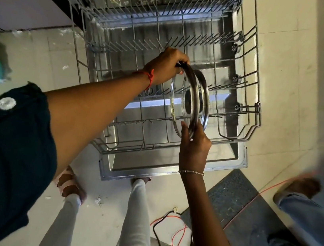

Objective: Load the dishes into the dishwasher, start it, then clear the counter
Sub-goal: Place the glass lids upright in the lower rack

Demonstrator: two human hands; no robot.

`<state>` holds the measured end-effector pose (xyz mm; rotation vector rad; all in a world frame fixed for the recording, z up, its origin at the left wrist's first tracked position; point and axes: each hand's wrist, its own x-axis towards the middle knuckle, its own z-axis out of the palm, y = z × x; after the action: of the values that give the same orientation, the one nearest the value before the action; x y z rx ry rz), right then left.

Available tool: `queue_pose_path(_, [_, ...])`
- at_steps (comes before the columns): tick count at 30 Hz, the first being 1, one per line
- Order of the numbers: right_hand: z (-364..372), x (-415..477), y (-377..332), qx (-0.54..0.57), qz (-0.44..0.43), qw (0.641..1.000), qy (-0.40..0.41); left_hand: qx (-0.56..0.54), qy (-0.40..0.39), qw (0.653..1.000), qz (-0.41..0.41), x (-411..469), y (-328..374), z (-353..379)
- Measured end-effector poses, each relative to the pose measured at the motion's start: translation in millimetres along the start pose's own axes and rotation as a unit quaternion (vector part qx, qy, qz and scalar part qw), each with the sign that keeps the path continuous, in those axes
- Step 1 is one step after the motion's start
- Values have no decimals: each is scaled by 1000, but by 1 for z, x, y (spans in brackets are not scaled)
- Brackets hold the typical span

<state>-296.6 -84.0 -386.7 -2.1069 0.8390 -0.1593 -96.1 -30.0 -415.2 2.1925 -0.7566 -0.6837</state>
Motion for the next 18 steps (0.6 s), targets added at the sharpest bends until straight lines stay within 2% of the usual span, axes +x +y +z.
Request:
queue_pose_path(3, [0,-4,5,2,8,1000,6,7,-14,1000,12,-4,-2,2])
queue_pose_path(7, [3,-8,11,-15,-8,999,-42,6,-15,1000,9,-12,-13,8])
queue_pose_path(10, [8,-6,15,-25,-5,999,-47,3,-17,1000,4,-13,-18,11])
queue_pose_path(14, [14,-2,17,-26,40,995,-84,-2,-38,999,-14,-12,-23,12])
queue_pose_path(18, [23,7,17,-57,19,994,-86,-29,-59,996,-57,-11,-30,11])
